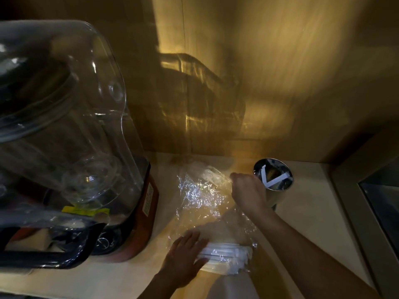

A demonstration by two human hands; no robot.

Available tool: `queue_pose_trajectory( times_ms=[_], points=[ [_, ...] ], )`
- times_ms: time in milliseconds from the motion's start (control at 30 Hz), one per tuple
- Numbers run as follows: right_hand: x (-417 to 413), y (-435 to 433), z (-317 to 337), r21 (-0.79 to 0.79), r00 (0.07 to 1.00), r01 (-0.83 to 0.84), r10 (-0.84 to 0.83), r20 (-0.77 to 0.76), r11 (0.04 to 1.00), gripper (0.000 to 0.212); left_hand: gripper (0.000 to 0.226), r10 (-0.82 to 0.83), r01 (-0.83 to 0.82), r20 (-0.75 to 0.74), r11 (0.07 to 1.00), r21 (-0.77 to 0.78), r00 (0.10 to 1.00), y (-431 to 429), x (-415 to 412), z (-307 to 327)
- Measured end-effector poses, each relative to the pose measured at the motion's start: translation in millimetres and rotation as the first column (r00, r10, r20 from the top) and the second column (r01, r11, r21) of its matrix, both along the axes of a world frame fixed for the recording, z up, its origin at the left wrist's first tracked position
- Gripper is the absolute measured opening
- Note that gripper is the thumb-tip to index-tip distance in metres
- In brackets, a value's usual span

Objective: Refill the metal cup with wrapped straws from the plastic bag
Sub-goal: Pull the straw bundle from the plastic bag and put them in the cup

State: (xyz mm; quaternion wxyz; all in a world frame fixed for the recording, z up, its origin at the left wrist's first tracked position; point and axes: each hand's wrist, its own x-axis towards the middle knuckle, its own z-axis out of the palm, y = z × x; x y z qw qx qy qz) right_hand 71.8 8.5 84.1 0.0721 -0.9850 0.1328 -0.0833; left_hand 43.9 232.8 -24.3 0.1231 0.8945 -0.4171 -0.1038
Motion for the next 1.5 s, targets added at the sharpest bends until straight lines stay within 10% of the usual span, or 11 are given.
queue_pose_trajectory(
  times_ms=[233,400,667,1033,1133,1267,1400,1500],
  points=[
    [0.7,-5.4,53.2,0.412,0.968,-0.216,0.25,-0.03,0.885,0.01,0.066,0.049,-0.038,0.013,0.893,-0.449,0.999,-46.1,49.5,119.8],
    [-6.2,-4.1,97.6,0.615,0.93,-0.335,0.354,0.096,0.714,0.017,0.099,-0.126,0.181,0.189,0.932,-0.314,0.974,-77.8,69.6,197.6],
    [-37.2,-11.6,93.2,0.854,0.944,-0.323,0.08,0.319,0.408,0.041,0.011,0.004,0.001,0.011,0.918,-0.396,1.0,-75.8,78.1,239.5],
    [-80.2,-7.8,45.6,0.931,0.964,-0.178,-0.134,0.231,0.319,0.026,0.009,0.149,-0.042,0.149,0.831,-0.554,0.978,-70.1,66.3,312.6],
    [-81.0,-13.7,50.7,0.9,0.947,-0.208,-0.151,0.283,0.382,0.026,0.047,0.142,0.065,0.393,0.881,-0.469,0.909,-70.0,57.8,322.1],
    [-76.9,-19.3,68.3,0.866,0.926,-0.27,-0.132,0.353,0.422,0.034,0.055,-0.275,0.488,0.714,0.866,-0.105,0.643,-92.3,30.1,322.2],
    [-77.1,-25.2,86.0,0.833,0.905,-0.325,-0.109,0.412,0.448,0.039,0.029,-0.556,0.431,0.576,0.831,0.352,0.6,-129.8,18.6,299.6],
    [-80.4,-29.4,95.8,0.835,0.903,-0.322,-0.121,0.413,0.446,0.016,0.016,-0.529,0.359,0.565,0.848,0.391,0.633,-142.8,30.7,295.7]
  ],
)
